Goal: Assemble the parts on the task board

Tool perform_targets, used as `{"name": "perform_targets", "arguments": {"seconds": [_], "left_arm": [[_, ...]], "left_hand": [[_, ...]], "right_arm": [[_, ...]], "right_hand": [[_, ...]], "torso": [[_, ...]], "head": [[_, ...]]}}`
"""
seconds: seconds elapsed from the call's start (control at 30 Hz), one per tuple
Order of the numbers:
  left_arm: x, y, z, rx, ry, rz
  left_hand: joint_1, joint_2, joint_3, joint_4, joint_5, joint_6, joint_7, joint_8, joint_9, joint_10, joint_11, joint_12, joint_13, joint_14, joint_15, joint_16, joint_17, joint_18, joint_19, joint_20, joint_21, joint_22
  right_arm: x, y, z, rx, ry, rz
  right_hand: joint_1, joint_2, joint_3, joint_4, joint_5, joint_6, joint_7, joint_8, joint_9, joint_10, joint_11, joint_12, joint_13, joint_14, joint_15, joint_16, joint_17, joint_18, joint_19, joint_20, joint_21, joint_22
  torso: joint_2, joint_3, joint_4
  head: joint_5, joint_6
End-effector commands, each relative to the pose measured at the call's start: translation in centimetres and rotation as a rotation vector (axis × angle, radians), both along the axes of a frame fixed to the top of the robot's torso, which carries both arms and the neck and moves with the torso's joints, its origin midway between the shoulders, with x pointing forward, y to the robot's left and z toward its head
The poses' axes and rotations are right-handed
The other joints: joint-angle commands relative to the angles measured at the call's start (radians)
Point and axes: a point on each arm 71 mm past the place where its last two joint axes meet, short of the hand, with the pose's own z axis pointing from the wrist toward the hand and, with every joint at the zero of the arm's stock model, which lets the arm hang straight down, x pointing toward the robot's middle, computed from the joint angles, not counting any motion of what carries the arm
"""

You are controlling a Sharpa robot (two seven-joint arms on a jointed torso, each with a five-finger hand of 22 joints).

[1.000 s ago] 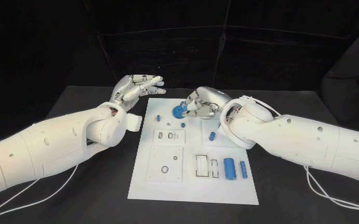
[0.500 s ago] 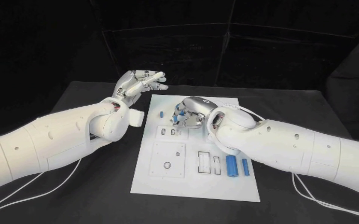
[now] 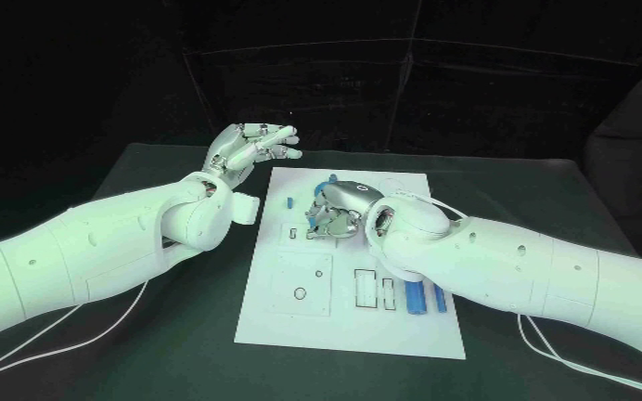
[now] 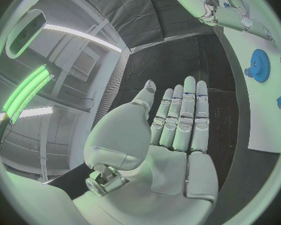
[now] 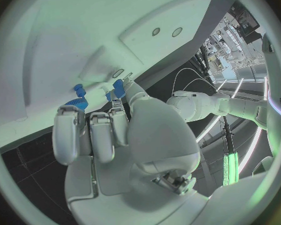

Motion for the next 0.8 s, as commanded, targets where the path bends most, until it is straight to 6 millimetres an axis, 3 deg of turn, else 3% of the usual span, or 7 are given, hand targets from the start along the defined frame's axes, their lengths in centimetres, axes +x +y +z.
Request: {"name": "perform_targets", "arguments": {"seconds": [0.03,0.8], "left_arm": [[-0.05,-0.18,0.15,-0.013,-0.004,-0.016],[-0.03,-0.18,0.10,-0.013,-0.001,-0.019]], "left_hand": [[-0.002,0.011,0.000,-0.007,0.005,0.009,0.000,-0.005,0.000,0.006,0.001,-0.004,0.001,0.005,0.001,-0.005,0.002,0.006,0.006,-0.001,0.004,-0.001],[-0.002,0.010,0.000,-0.007,0.005,0.009,0.000,-0.006,0.000,0.006,0.002,-0.005,0.001,0.004,0.001,-0.005,0.002,0.005,0.005,-0.002,0.004,-0.001]], "right_arm": [[-0.01,-0.22,-0.12,-0.037,-0.005,0.004],[-0.37,-0.83,-1.07,-0.070,0.020,0.006]], "right_hand": [[-0.003,-0.003,0.004,-0.001,0.005,0.005,0.000,0.002,0.001,-0.004,0.000,-0.004,0.072,0.085,-0.009,-0.003,0.171,-0.008,-0.001,-0.006,-0.002,-0.001],[-0.008,-0.006,0.003,0.001,0.003,0.006,0.001,0.002,0.000,-0.003,0.001,-0.002,0.073,0.085,-0.008,-0.004,0.170,-0.008,-0.001,-0.006,-0.002,-0.002]], "torso": [[0.000,0.0003,-0.0005],[0.001,0.0007,-0.0019]], "head": [[0.001,-0.001],[-0.002,-0.006]]}}
